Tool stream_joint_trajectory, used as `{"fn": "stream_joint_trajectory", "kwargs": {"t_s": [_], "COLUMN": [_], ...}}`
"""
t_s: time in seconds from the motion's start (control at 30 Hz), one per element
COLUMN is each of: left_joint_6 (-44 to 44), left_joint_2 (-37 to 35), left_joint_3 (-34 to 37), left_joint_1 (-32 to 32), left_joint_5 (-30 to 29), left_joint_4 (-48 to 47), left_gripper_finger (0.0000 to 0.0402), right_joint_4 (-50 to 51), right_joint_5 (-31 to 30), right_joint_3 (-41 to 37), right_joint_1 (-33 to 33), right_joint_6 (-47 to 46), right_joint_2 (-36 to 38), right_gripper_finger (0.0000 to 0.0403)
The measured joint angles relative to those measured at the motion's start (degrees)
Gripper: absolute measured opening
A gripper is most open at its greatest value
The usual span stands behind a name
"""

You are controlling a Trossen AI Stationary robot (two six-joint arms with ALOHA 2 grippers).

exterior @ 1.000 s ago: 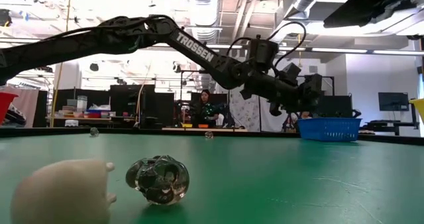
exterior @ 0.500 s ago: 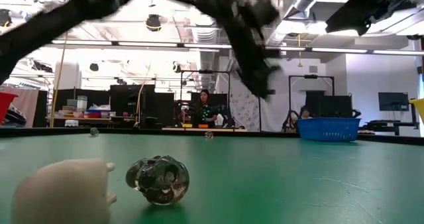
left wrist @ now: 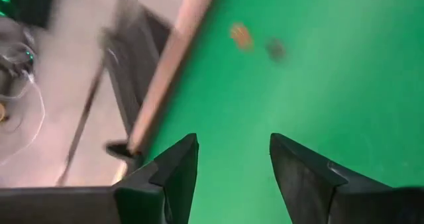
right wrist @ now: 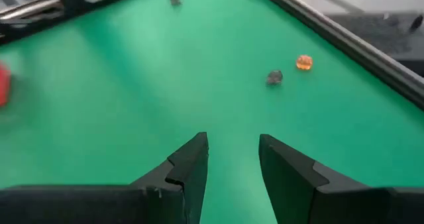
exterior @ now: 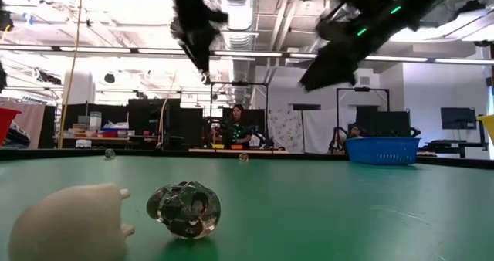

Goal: Sort Halloween decoration
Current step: Put the black skull toy into the yellow bin

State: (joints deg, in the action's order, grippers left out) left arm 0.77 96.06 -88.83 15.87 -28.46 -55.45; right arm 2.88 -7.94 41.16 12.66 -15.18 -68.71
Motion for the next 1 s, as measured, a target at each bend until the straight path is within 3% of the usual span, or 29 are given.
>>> {"fn": "stream_joint_trajectory", "kwargs": {"t_s": [0.1, 0.2, 0.3, 0.4, 0.53, 0.7, 1.0], "left_joint_6": [1.84, 4.91, 5.63, 4.46, 3.09, 2.58, 2.98], "left_joint_2": [-11.89, -20.4, -32.08, -38.4, -45.07, -53.09, -60.2], "left_joint_3": [16.11, 32.1, 45.59, 58.57, 71.21, 78.18, 78.0], "left_joint_1": [-0.35, -2.28, -4.55, -6.62, -6.98, -5.23, -5.1], "left_joint_5": [0.74, 6.13, 8.2, 7.86, 8.8, 8.87, 14.73], "left_joint_4": [16.62, 31.82, 56.03, 74.38, 89.93, 90.42, 80.7], "left_gripper_finger": [0.0178, 0.0178, 0.0178, 0.0178, 0.0178, 0.0178, 0.0178], "right_joint_4": [-2.55, -3.2, -2.68, -1.74, 3.48, 8.5, 19.47], "right_joint_5": [2.09, 2.43, 4.92, 6.4, 6.75, 4.96, -3.53], "right_joint_3": [4.41, 11.06, 17.55, 24.2, 32.83, 42.06, 52.58], "right_joint_1": [5.32, 8.99, 10.76, 10.96, 10.59, 10.21, 10.21], "right_joint_6": [0.0, 0.0, -0.75, -2.68, -3.45, -4.61, -6.44], "right_joint_2": [-9.56, -19.36, -28.95, -36.26, -43.32, -49.52, -55.48], "right_gripper_finger": [0.0166, 0.0166, 0.0166, 0.0166, 0.0166, 0.0166, 0.0166]}}
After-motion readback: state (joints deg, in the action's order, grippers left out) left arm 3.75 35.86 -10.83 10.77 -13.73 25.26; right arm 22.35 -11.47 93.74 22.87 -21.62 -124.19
